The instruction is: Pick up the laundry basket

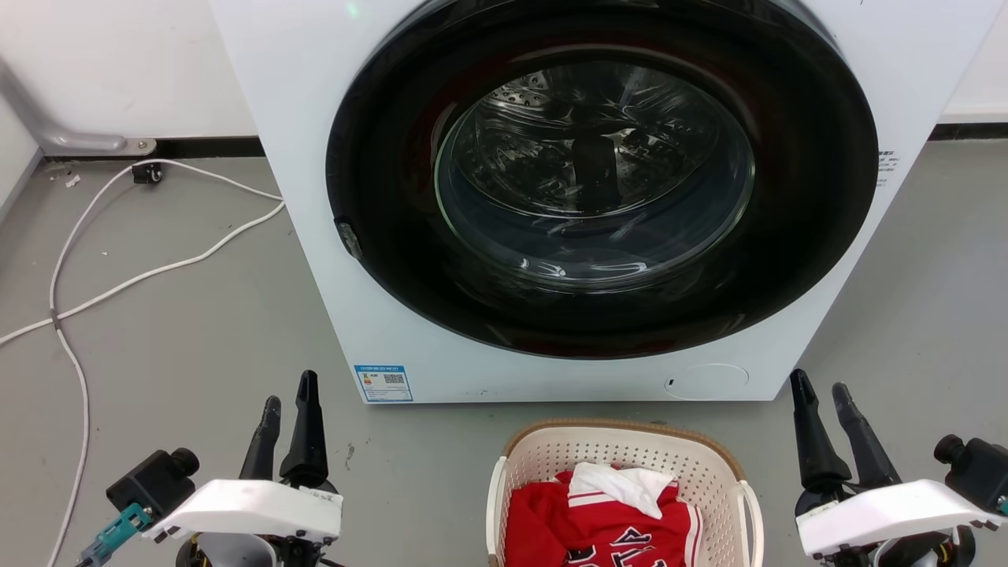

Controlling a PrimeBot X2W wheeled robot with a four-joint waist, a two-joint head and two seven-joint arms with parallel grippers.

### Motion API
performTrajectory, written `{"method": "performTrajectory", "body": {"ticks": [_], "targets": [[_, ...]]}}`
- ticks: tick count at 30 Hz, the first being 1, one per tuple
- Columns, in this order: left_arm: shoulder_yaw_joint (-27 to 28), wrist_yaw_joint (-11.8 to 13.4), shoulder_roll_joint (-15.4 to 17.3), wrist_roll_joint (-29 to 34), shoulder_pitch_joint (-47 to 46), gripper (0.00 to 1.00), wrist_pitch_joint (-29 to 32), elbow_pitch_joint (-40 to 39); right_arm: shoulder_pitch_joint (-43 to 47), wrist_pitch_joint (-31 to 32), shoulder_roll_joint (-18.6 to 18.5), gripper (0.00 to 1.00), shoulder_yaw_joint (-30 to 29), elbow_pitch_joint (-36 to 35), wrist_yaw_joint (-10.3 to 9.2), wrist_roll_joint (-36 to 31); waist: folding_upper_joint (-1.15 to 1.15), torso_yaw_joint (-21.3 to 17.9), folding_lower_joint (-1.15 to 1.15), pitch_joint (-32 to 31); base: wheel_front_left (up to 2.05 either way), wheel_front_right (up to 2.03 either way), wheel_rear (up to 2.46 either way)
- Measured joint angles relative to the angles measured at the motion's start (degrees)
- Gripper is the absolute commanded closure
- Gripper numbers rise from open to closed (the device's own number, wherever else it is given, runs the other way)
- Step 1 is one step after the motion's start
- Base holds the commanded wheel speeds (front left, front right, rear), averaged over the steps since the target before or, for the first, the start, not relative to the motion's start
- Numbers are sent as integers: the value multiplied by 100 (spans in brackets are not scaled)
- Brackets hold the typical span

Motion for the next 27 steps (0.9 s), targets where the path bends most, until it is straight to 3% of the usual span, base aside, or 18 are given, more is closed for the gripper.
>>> {"method": "performTrajectory", "body": {"ticks": [27], "targets": [[-196,93,10,1767,208,0,-433,-276,260,-412,-7,0,37,-378,1,-1853,0,1,0,-2,0,0,0]]}}
